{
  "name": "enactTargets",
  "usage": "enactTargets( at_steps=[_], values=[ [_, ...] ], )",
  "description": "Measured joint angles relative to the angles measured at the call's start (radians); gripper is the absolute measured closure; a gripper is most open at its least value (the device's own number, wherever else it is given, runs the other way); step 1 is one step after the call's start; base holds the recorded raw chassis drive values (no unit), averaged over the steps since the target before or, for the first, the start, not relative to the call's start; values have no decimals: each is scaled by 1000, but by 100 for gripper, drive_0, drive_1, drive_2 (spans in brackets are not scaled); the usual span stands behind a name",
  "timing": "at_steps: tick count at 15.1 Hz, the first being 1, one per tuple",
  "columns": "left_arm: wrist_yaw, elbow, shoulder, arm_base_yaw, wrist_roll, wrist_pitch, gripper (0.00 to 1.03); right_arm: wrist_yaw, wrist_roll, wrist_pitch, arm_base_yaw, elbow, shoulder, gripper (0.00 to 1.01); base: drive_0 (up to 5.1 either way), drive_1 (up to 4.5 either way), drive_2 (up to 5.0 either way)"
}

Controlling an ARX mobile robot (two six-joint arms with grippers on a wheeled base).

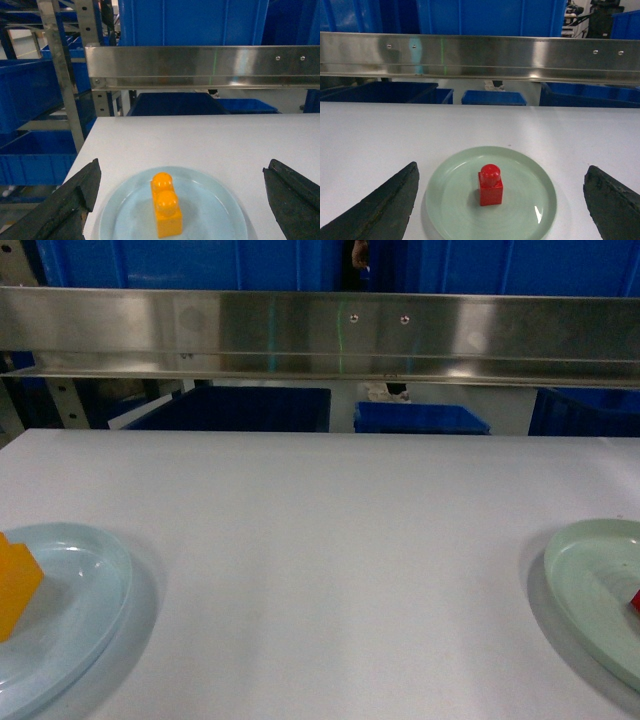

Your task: Sort and place red and yellow blocks in left bins

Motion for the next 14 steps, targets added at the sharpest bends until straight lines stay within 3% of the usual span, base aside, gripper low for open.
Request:
enactTargets(
  at_steps=[2,4,6,8,10,11,13,14],
  values=[
    [45,9,141,58,-1,82,5,-6,3,188,-1,14,230,3,0,0,0],
    [123,82,333,106,-4,192,5,-3,26,378,-13,130,535,3,0,0,0],
    [184,213,514,106,-1,172,5,-23,39,354,-11,264,735,3,0,0,0],
    [229,322,680,82,0,68,5,-82,54,311,-20,338,885,3,0,0,0],
    [220,401,814,59,-1,43,5,-119,71,290,-40,409,1011,3,0,0,0],
    [210,434,869,46,-4,34,5,-108,74,311,-44,444,1083,3,0,0,0],
    [132,465,1061,17,0,150,5,-101,76,326,-34,531,1291,3,0,0,0],
    [101,453,1150,6,4,224,5,-66,67,378,-22,535,1368,3,0,0,0]
  ],
)
